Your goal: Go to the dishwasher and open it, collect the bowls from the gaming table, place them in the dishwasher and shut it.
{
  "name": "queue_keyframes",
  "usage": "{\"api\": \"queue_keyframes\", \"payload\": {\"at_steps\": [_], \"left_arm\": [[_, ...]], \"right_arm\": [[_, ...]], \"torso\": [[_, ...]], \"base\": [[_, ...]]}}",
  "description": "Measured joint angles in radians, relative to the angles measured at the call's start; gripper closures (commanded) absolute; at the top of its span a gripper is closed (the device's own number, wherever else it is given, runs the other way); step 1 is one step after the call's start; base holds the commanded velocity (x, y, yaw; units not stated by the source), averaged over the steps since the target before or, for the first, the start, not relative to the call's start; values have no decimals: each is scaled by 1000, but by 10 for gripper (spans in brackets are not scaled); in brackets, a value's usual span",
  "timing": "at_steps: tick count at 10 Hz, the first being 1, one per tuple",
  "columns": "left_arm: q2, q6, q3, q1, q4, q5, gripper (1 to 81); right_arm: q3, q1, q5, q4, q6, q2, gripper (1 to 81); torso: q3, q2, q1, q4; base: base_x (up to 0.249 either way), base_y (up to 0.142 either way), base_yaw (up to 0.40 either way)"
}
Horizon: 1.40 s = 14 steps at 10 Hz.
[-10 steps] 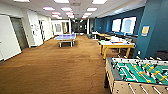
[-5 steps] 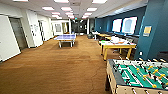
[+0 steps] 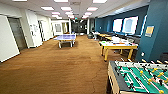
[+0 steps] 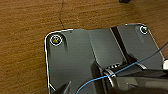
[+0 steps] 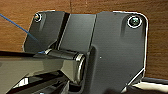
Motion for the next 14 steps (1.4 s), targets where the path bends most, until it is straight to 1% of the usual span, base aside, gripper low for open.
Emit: {"api": "queue_keyframes", "payload": {"at_steps": [9,11,12,13,14], "left_arm": [[3,0,0,-2,0,0,10],[3,0,0,11,0,4,10],[3,0,0,-7,0,2,10],[3,0,1,-21,0,-11,10],[3,0,0,-4,0,-7,10]], "right_arm": [[0,0,0,0,0,0,10],[0,-14,-5,0,0,0,10],[0,2,-2,0,0,0,10],[0,20,16,0,0,0,10],[0,2,11,0,0,0,10]], "torso": [[0,0,0,0],[0,0,-1,0],[-1,1,2,0],[0,0,1,0],[0,-1,-1,0]], "base": [[174,0,0],[163,0,0],[163,0,0],[171,0,0],[171,0,0]]}}
